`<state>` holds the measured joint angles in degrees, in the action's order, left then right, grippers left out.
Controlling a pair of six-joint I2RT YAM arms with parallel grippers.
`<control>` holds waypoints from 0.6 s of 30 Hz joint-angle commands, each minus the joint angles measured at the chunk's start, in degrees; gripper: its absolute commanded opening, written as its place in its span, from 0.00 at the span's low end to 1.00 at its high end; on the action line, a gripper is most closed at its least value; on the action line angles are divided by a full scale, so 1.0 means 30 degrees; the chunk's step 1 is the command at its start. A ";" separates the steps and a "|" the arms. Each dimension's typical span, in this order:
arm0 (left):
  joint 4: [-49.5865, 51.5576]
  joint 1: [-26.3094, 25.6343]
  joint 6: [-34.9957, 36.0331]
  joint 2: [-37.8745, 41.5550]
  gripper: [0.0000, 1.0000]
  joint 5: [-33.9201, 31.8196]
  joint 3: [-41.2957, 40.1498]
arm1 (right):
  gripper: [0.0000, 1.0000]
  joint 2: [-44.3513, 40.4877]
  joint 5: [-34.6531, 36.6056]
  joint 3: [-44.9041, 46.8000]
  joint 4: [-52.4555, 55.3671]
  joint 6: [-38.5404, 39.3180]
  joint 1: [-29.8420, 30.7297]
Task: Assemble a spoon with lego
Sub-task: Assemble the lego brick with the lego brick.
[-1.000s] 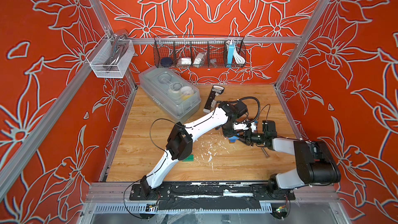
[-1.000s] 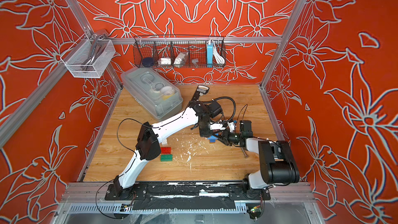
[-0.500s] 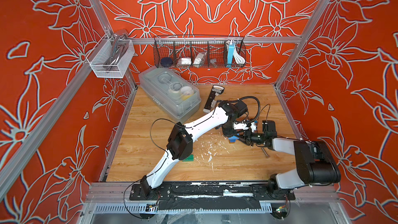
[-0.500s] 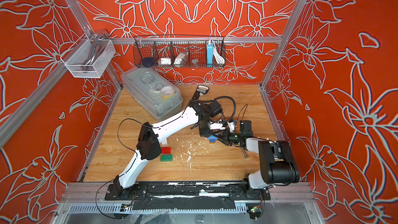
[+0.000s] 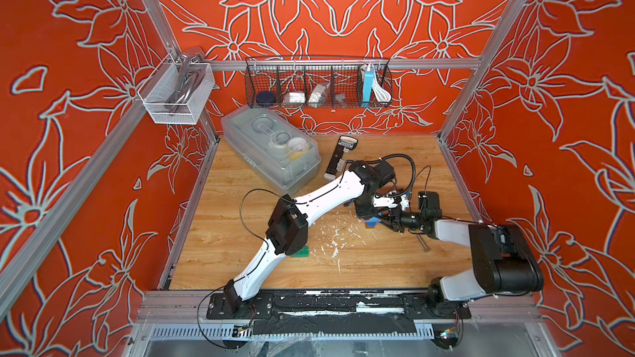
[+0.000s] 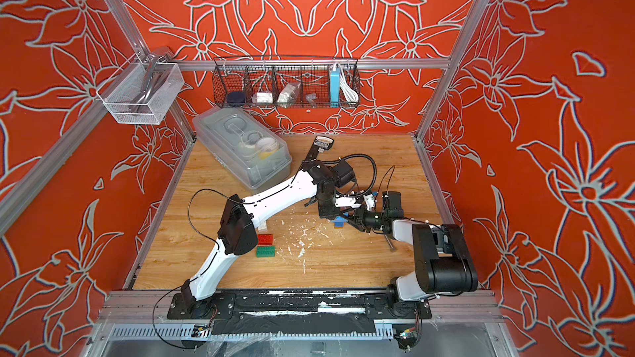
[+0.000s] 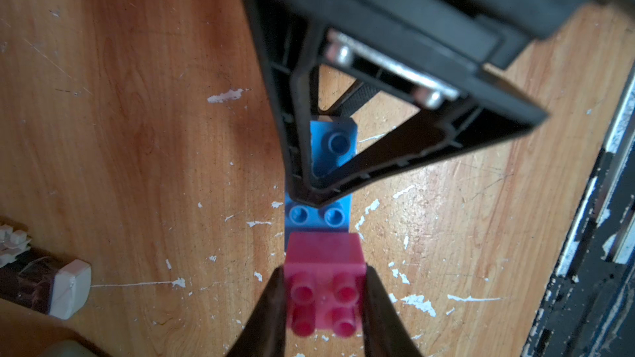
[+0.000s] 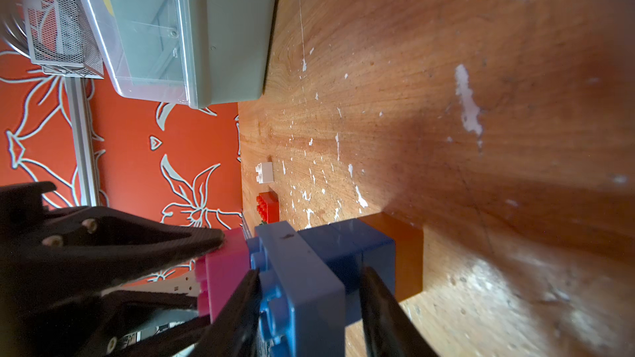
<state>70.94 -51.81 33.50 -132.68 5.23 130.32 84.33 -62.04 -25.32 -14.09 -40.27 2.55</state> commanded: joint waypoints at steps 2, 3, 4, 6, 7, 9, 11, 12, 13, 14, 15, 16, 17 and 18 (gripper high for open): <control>0.0436 -0.0044 0.0626 -0.0831 0.00 0.0170 -0.0507 | 0.48 0.0423 0.0832 0.0032 0.1326 0.0370 0.0026; 0.0458 -0.0045 0.0567 -0.0803 0.00 0.0061 -0.0503 | 0.48 0.0420 0.0822 0.0036 0.1326 0.0410 0.0033; 0.0466 -0.0044 0.0554 -0.0682 0.00 0.0121 -0.0633 | 0.48 0.0423 0.0846 0.0018 0.1326 0.0414 0.0030; 0.0220 -0.0075 0.0612 -0.0442 0.00 -0.0081 -0.0960 | 0.48 0.0404 0.0844 0.0024 0.1326 0.0410 0.0037; 0.0050 -0.0077 0.0735 -0.0288 0.00 -0.0147 -0.1188 | 0.48 0.0447 0.0846 0.0032 0.1326 0.0415 0.0024; -0.0260 -0.0127 0.0803 -0.0060 0.00 -0.0720 -0.1452 | 0.48 0.0480 0.0843 0.0032 0.1327 0.0445 0.0031; -0.0719 -0.0103 0.0830 0.0283 0.00 -0.0488 -0.1773 | 0.48 0.0455 0.0835 0.0008 0.1326 0.0406 0.0029; -0.0927 -0.0132 0.0812 0.0367 0.00 -0.0478 -0.1871 | 0.47 0.0457 0.0846 0.0007 0.1326 0.0410 0.0023; -0.0940 -0.0132 0.0845 0.0399 0.00 -0.0372 -0.1825 | 0.48 0.0456 0.0846 0.0004 0.1326 0.0416 0.0044; -0.0919 -0.0129 0.0846 0.0373 0.00 -0.0398 -0.1782 | 0.47 0.0447 0.0839 0.0021 0.1348 0.0440 0.0019; -0.0833 -0.0132 0.0889 0.0328 0.00 -0.0277 -0.1752 | 0.48 0.0438 0.0866 0.0016 0.1356 0.0434 0.0015; -0.0662 -0.0137 0.0934 0.0286 0.00 -0.0042 -0.1723 | 0.47 0.0423 0.0887 0.0004 0.1399 0.0454 0.0028; -0.0541 -0.0132 0.0934 0.0231 0.00 0.0242 -0.1748 | 0.47 0.0449 0.0892 0.0003 0.1468 0.0502 0.0015; -0.0437 -0.0132 0.0934 0.0173 0.00 0.0397 -0.1780 | 0.47 0.0462 0.0932 0.0003 0.1473 0.0523 0.0026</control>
<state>67.40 -51.83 34.79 -130.98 4.51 126.52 84.38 -62.08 -25.43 -13.85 -39.70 2.55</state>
